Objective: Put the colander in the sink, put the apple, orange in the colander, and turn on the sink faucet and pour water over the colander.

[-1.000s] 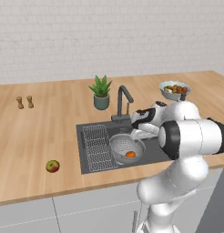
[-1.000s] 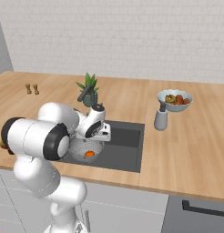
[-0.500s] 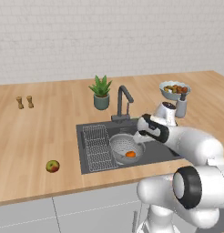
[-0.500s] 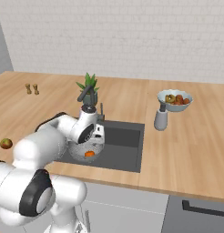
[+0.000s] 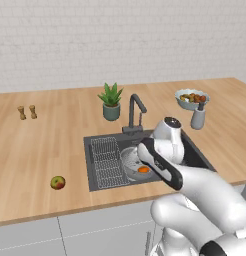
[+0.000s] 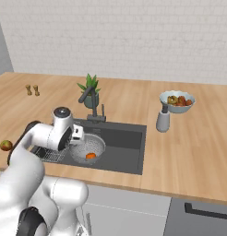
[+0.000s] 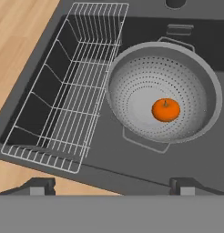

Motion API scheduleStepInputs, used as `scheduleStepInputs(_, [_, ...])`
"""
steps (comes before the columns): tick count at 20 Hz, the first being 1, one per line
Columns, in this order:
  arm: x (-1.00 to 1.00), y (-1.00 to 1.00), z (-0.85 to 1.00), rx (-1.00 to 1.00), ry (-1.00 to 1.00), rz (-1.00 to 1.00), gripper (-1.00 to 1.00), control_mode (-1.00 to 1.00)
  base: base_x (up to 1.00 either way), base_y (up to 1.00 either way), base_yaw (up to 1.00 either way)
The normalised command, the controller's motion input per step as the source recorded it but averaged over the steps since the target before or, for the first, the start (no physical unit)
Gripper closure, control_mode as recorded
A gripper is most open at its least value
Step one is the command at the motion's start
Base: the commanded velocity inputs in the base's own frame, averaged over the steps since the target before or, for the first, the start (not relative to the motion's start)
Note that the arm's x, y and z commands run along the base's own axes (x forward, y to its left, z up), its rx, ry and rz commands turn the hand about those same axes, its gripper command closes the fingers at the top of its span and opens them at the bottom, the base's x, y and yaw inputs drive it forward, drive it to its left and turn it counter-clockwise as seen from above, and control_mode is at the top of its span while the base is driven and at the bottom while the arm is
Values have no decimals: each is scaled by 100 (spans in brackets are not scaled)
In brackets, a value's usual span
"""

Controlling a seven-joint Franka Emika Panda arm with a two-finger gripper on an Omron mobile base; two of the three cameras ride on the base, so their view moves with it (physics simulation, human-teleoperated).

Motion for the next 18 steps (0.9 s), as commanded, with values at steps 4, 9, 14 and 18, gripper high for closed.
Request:
scheduleStepInputs(4, [0,54,46,0,-1,2,-100,-100,0,0,0])
scheduleStepInputs(9, [0,60,6,0,0,0,-100,-100,0,0,0])
scheduleStepInputs(14, [0,59,2,0,0,3,-100,-100,0,0,0])
scheduleStepInputs(18, [4,58,2,0,0,4,-100,-100,0,0,0])
